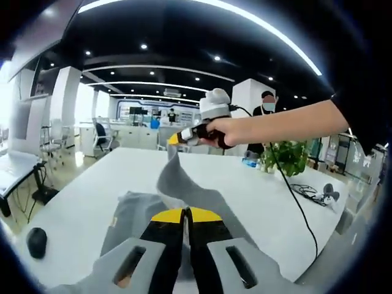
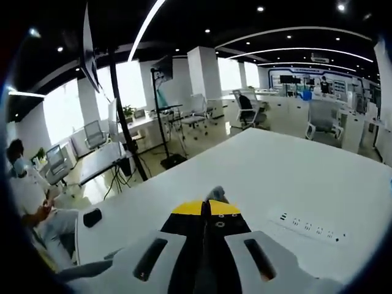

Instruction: Fold the towel on the table until its edges align and the towel forms a compact rectangular stack.

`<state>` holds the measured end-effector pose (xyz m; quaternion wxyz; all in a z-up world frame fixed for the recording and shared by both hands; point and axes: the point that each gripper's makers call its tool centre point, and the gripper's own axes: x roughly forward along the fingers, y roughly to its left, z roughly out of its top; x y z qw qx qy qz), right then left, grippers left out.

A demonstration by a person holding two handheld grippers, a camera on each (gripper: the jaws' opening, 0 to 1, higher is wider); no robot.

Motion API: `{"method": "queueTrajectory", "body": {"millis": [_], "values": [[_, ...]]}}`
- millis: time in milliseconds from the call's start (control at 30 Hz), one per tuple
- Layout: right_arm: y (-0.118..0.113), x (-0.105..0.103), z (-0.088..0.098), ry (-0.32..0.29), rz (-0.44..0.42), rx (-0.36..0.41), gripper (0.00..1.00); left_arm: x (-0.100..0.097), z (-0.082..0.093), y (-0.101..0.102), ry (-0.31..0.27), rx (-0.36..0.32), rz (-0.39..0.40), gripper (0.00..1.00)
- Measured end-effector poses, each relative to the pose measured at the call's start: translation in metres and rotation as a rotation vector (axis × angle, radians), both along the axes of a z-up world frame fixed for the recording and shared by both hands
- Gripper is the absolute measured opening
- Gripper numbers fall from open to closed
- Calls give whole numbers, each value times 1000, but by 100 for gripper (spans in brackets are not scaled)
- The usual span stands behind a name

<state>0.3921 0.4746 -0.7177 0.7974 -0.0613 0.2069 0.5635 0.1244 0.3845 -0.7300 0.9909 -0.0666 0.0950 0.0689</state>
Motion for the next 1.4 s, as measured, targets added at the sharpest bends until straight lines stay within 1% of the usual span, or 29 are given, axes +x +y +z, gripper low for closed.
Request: {"method": "queueTrajectory", "body": {"millis": [167, 267, 300, 367, 567, 833, 1100, 1267, 1400], "values": [[7, -8, -9, 29, -7, 1, 0, -7, -6, 13, 1, -24, 60, 2], [12, -13, -17, 44, -6, -5, 0, -11, -13, 23, 8, -46, 98, 2], [13, -15, -20, 50, -4, -9, 0, -14, -17, 29, 10, -52, 106, 2], [17, -18, -25, 55, 1, -14, 0, -16, -21, 34, 13, -61, 118, 2], [28, -25, -36, 72, 11, -20, 0, -24, -30, 45, 18, -95, 165, 2], [43, -30, -50, 95, 20, -26, 0, -33, -49, 58, 32, -137, 211, 2], [59, -29, -74, 133, 7, -43, 0, -36, -67, 70, 41, -193, 260, 2], [70, -30, -90, 152, 3, -53, 0, -37, -75, 76, 55, -214, 288, 2], [80, -32, -103, 162, 3, -64, 0, -39, -87, 86, 66, -227, 307, 2]]}}
